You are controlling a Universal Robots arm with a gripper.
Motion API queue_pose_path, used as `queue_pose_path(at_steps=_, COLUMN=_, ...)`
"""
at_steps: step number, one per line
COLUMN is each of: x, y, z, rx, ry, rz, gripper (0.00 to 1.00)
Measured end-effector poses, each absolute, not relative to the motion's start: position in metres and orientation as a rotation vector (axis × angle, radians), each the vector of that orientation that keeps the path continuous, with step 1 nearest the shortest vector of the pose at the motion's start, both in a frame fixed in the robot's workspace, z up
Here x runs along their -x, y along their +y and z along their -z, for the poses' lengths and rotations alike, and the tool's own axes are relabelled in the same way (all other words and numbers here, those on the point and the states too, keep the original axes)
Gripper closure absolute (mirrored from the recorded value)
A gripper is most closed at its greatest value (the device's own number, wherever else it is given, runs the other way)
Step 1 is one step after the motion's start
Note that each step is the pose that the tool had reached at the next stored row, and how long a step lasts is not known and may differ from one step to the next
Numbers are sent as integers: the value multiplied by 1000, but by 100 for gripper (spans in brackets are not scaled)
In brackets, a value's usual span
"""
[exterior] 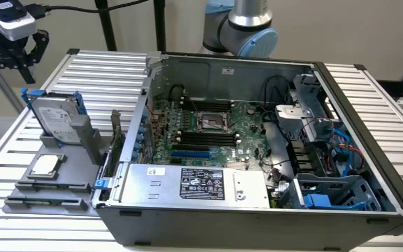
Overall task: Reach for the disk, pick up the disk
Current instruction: 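Pick up the disk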
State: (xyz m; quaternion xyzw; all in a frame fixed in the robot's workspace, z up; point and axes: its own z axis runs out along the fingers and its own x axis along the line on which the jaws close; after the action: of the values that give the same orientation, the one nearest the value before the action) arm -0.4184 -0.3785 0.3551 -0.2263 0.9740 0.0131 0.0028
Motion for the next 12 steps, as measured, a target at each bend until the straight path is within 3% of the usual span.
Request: queue_pose_path(at_steps=12, x=418, y=-378, z=-355, rx=1030, ry=2938, rz=-32, gripper=89)
